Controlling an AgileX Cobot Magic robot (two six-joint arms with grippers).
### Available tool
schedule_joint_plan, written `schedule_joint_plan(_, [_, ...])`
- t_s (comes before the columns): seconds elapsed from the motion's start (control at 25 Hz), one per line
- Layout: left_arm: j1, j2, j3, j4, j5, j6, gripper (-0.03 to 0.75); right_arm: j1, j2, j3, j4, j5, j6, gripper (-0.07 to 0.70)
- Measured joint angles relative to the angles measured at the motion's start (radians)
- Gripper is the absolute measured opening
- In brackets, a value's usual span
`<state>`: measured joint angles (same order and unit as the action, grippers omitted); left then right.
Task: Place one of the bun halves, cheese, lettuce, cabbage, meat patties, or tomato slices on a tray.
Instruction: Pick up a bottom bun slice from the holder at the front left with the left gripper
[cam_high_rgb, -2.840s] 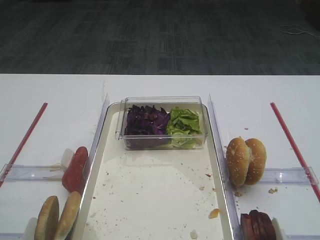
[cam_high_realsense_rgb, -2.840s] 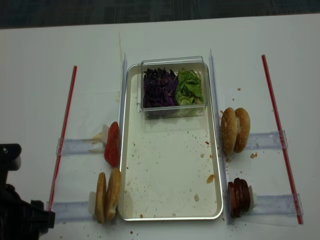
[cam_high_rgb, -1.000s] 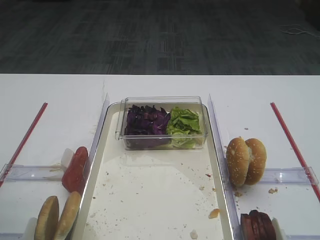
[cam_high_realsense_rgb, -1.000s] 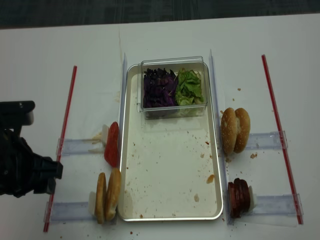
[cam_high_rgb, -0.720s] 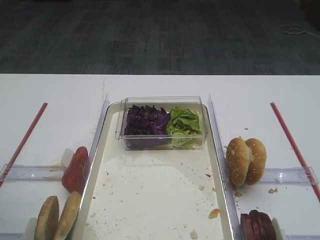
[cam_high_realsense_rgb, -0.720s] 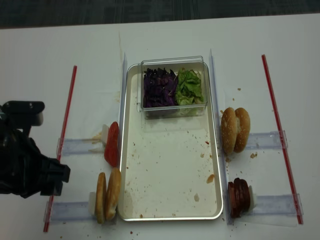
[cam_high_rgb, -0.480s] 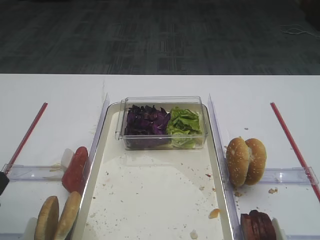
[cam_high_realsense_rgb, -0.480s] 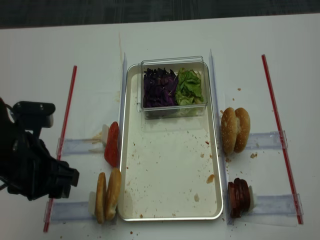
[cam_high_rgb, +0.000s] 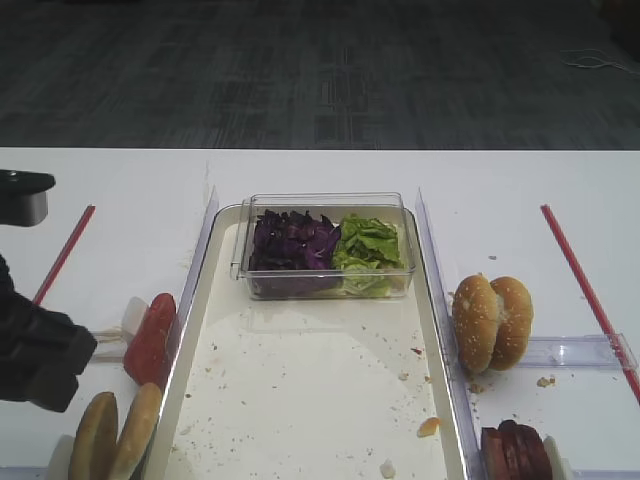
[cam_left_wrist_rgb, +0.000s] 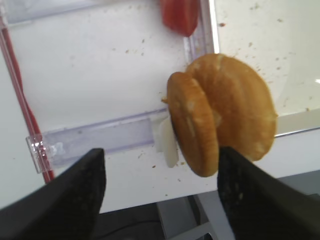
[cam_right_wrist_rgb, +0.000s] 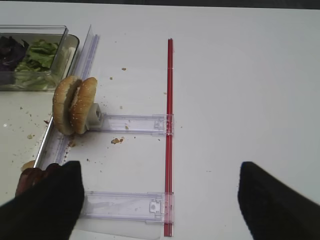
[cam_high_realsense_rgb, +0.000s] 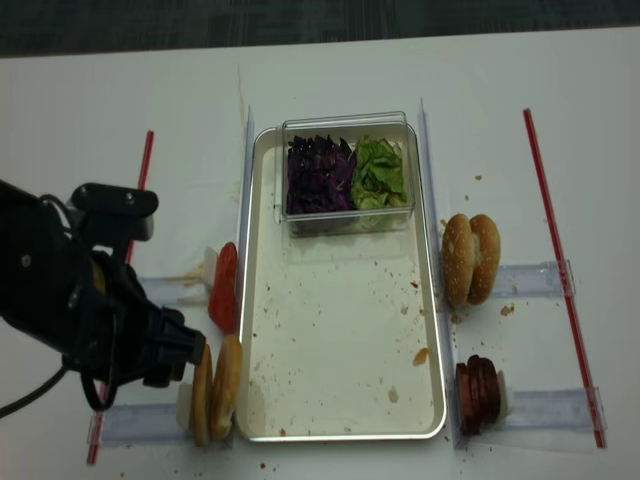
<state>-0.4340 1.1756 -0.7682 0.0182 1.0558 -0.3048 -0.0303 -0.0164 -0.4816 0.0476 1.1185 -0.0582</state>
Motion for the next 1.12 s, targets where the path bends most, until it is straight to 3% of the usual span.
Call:
schedule_joint_plan(0.4, [-0.124,0.000,-0.060,0.000,-0.002,-0.060,0.474,0.000,0.000,0.000,0.000,0.000,0.000,0.652])
schedule_joint_plan(0.8, [-0.248,0.000,-0.060,-0.006,-0.057,-0.119,0.474,0.000,0.000,0.000,0.000,0.000,-0.002,0.652])
schedule_joint_plan(1.12, [-0.270,0.039,-0.061,-0.008,-0.073,-0.134,0.474,0.000,0.000,0.000,0.000,0.000,-0.002,0.652])
